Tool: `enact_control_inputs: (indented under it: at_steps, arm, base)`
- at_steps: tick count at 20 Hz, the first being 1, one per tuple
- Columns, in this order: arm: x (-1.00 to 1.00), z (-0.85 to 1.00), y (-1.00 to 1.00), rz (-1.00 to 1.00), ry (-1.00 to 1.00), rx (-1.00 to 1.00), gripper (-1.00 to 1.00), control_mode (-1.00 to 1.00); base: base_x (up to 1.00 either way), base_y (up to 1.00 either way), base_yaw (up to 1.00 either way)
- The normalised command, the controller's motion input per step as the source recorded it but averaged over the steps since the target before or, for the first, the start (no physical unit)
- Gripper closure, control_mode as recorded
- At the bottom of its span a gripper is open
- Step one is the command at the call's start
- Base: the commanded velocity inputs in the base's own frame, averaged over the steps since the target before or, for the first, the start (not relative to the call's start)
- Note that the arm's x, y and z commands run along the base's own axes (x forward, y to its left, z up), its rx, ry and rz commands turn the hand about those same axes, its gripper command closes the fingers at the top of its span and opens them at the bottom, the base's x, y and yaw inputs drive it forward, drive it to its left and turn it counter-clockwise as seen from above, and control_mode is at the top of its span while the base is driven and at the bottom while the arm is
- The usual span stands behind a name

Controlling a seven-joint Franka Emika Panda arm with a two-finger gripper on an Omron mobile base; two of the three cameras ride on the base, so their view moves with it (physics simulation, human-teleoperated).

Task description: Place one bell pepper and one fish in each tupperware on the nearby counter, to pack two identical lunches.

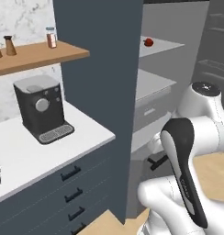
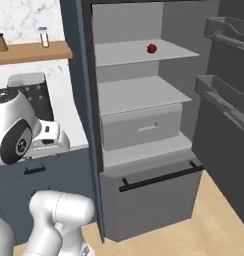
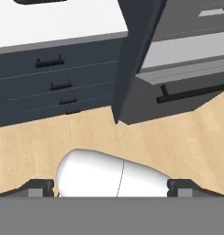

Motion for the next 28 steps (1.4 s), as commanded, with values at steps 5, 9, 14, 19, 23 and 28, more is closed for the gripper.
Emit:
enact_control_inputs:
  at_steps: [5,9,14,19,23,28]
  arm:
    - [0.00,0.00,0.00,0.00,0.00,0.00,-1.00,1.00]
    - [0.00,0.00,0.00,0.00,0.00,0.00,-1.00,1.00]
    - [0.00,0.00,0.00,0.00,0.00,0.00,-1.00,1.00]
    - [0.00,0.00,0.00,0.00,0.00,0.00,-1.00,1.00]
    - [0.00,0.00,0.00,0.00,0.00,0.00,-1.00,1.00]
    - [0.00,0.00,0.00,0.00,0.00,0.00,-1.00,1.00]
  base:
    - [0.60,-1.00,0.16]
    - [0.69,-0.89,0.33]
    - [0.41,-0.66,0.30]
    - [0.21,-0.31,0.19]
    - [0.47,0.00,0.11]
    - [0.61,-0.09,0.21]
